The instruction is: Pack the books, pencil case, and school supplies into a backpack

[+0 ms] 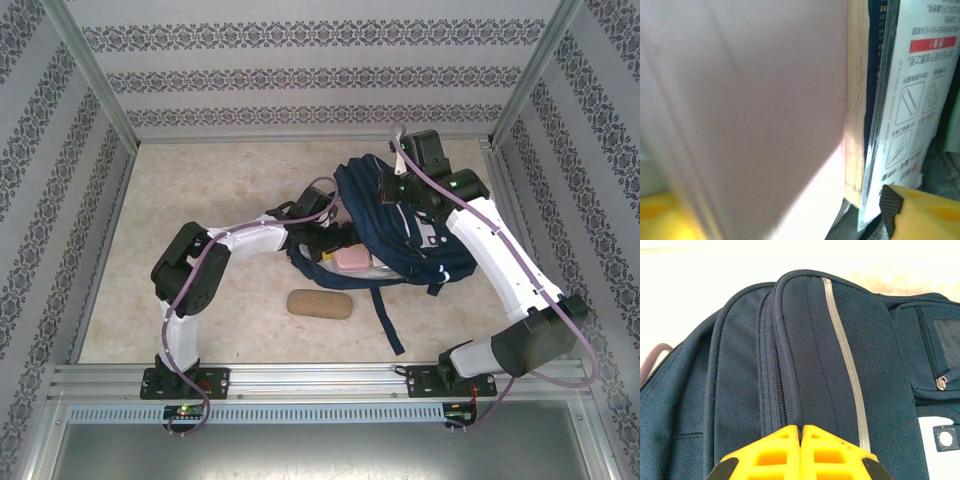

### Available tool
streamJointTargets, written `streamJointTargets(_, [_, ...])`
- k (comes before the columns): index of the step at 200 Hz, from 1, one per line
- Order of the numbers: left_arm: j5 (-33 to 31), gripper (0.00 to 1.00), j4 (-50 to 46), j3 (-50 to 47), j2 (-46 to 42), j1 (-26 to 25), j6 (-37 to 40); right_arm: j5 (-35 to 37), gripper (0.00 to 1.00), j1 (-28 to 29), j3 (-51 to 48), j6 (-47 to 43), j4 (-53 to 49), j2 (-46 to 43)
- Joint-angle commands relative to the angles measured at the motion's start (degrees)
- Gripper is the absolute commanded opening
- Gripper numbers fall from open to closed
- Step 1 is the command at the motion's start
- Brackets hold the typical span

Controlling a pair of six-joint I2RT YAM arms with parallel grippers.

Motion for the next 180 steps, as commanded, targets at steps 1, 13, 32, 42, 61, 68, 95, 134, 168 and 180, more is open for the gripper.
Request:
streamJointTargets(1, [-5.4, 0.90, -11.4, 2.3, -5.9, -0.6, 8.2, 0.3, 0.00, -0.9, -1.1, 1.1, 2.6, -2.3])
streamJointTargets(13, [-7.3, 0.90, -14.5, 2.1, -8.2, -0.7, 10.6, 0.0, 0.00, -1.0, -2.0, 1.3, 3.2, -2.3])
streamJointTargets(32, [-9.8, 0.90, -19.6, 0.9, -11.8, -0.6, 14.7, -0.4, 0.00, -1.1, -3.5, 1.6, 4.2, -2.4])
streamJointTargets(42, [-11.2, 0.88, -22.4, 0.0, -13.6, -0.7, 17.1, -0.6, 0.00, -1.1, -3.9, 1.7, 4.6, -2.4])
streamJointTargets(61, [-13.9, 0.84, -27.0, -2.5, -16.7, -0.7, 21.8, -1.1, 0.00, -1.1, -4.4, 1.9, 5.1, -2.2])
streamJointTargets(68, [-14.7, 0.83, -28.4, -3.7, -17.8, -0.8, 23.2, -1.3, 0.00, -1.1, -4.6, 1.9, 5.3, -2.2])
streamJointTargets(95, [-15.7, 0.77, -32.1, -7.7, -21.4, -1.7, 28.1, -1.5, 0.00, -1.1, -5.3, 2.0, 5.9, -2.2])
streamJointTargets(134, [-16.7, 0.82, -33.2, -12.2, -24.8, -7.0, 33.9, -2.6, 0.01, -1.1, -6.6, 2.5, 6.7, -2.7])
streamJointTargets(168, [-22.3, 0.85, -33.0, -11.7, -21.5, -9.6, 34.6, -3.3, 0.02, -1.1, -7.7, 3.1, 6.9, -3.4])
streamJointTargets(180, [-23.9, 0.85, -32.2, -11.3, -19.8, -10.5, 34.6, -3.4, 0.02, -1.0, -8.1, 3.3, 6.9, -3.8])
